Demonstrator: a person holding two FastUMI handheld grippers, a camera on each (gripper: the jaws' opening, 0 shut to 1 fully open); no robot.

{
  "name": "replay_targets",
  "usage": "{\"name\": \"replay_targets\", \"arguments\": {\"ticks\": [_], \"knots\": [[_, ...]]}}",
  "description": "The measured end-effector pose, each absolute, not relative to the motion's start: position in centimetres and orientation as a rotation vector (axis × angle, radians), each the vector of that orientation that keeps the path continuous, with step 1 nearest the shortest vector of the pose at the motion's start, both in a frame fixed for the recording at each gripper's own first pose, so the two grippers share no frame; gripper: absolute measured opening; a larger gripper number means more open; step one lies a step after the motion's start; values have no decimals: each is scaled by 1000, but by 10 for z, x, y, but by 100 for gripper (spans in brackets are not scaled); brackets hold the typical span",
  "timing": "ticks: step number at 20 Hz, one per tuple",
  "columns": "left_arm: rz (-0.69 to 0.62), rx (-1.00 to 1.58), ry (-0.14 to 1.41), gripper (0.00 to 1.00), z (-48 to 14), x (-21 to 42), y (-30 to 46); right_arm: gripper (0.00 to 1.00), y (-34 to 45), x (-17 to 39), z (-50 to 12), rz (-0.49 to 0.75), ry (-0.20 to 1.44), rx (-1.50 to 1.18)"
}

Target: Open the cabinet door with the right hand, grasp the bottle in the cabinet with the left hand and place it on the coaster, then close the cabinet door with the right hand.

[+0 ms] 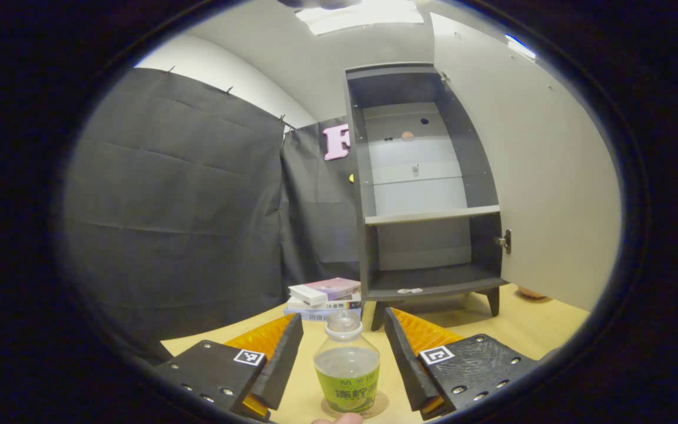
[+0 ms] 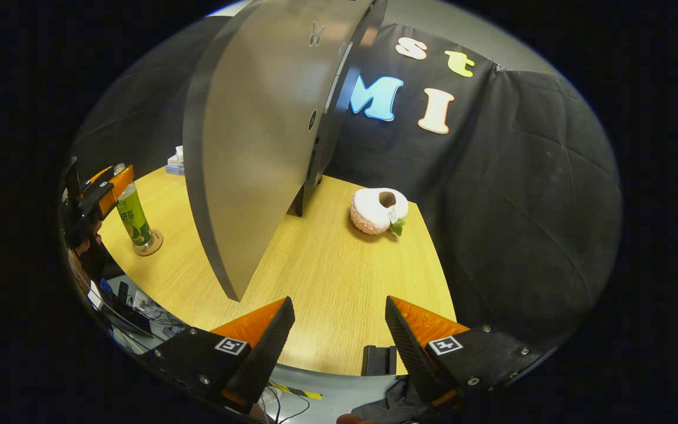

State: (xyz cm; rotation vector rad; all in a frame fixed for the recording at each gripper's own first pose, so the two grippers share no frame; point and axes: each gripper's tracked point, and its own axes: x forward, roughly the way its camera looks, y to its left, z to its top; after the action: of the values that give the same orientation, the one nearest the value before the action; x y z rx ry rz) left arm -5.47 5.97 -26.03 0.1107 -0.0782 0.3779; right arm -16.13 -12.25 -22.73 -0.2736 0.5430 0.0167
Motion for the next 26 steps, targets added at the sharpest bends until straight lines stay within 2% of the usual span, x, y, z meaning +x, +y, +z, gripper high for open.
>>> {"name": "replay_targets", "arguments": {"ticks": [2,3,4,6,7,8,9,10,12,15,16,19,20,21,22,24,26], "knots": [[373,121,-84,76,-238,-59,56,96,-122,-158,-221,6,523,-249],[363,122,-94,84,-223,-59,52,96,-125,-156,-217,-3,517,-234],[347,122,-102,80,-209,-61,45,96,-127,-155,-213,-16,509,-218],[274,120,-85,80,-183,-58,21,96,-136,-153,-200,-50,496,-190],[261,132,-71,84,-170,-59,11,96,-139,-151,-192,-60,491,-178],[248,142,-81,80,-149,-58,1,96,-140,-149,-180,-66,473,-169],[222,148,-103,80,-126,-57,-13,96,-142,-146,-161,-74,435,-174],[190,163,-126,84,-104,-56,-28,95,-146,-141,-142,-84,388,-184],[107,156,-149,75,-75,-54,-55,95,-149,-134,-99,-89,292,-177],[44,97,-120,84,-51,-54,-75,95,-154,-127,-41,-93,163,-137],[32,94,-119,80,-43,-54,-74,95,-156,-126,-22,-94,118,-119],[36,101,-97,77,-22,-58,-73,95,-150,-125,21,-69,26,-49],[34,109,-98,81,-12,-58,-76,95,-142,-125,31,-40,8,-25],[41,129,-95,90,-8,-56,-72,95,-135,-127,41,-11,-13,-8],[72,162,-83,93,-1,-58,-65,95,-129,-129,52,11,-38,2],[171,213,-78,93,9,-64,-45,95,-117,-131,67,57,-89,19],[212,239,-90,96,17,-68,-41,95,-113,-127,69,61,-111,6]]}}
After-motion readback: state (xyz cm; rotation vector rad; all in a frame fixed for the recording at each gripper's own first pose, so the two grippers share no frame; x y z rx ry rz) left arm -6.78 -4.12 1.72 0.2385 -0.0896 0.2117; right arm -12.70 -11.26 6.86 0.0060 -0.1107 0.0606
